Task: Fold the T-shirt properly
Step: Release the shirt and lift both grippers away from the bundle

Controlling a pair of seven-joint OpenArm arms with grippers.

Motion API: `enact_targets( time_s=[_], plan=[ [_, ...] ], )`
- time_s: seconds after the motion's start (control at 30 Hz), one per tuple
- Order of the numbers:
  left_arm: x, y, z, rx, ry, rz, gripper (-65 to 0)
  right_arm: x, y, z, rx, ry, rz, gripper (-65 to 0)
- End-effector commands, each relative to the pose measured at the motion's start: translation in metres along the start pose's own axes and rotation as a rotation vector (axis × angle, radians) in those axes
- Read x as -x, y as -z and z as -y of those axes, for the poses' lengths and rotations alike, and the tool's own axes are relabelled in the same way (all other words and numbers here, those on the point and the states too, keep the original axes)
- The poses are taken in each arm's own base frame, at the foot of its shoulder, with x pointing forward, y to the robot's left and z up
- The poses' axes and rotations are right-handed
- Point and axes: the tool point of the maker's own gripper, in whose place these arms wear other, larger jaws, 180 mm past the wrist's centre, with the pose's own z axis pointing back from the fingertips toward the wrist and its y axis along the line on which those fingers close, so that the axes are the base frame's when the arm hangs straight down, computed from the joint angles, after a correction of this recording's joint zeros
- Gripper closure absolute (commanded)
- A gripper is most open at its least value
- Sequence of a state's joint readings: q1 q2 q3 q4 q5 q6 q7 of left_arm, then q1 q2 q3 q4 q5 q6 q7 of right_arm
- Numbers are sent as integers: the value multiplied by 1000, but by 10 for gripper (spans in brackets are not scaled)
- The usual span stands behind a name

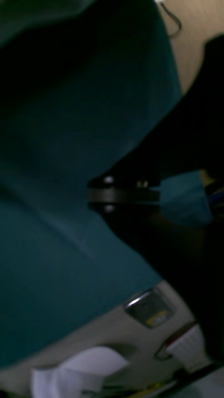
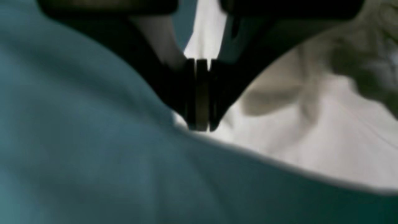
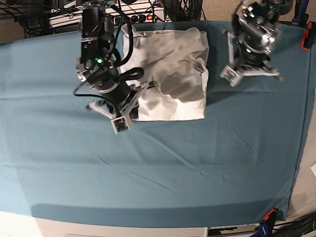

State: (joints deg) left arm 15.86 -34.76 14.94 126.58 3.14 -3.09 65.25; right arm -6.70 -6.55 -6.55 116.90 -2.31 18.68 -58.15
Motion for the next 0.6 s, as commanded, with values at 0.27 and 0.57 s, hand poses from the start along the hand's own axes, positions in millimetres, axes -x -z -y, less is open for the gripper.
enact_targets(
  time_s=[0.27,0.57],
  plan=[
    [20,-9,-20,46,-133,2,-110,-33,-15,44,103,55,132,-251],
    [22,-10,-18,77,-152,12,-132,-11,21,59,-303,506,125,-251]
  ],
)
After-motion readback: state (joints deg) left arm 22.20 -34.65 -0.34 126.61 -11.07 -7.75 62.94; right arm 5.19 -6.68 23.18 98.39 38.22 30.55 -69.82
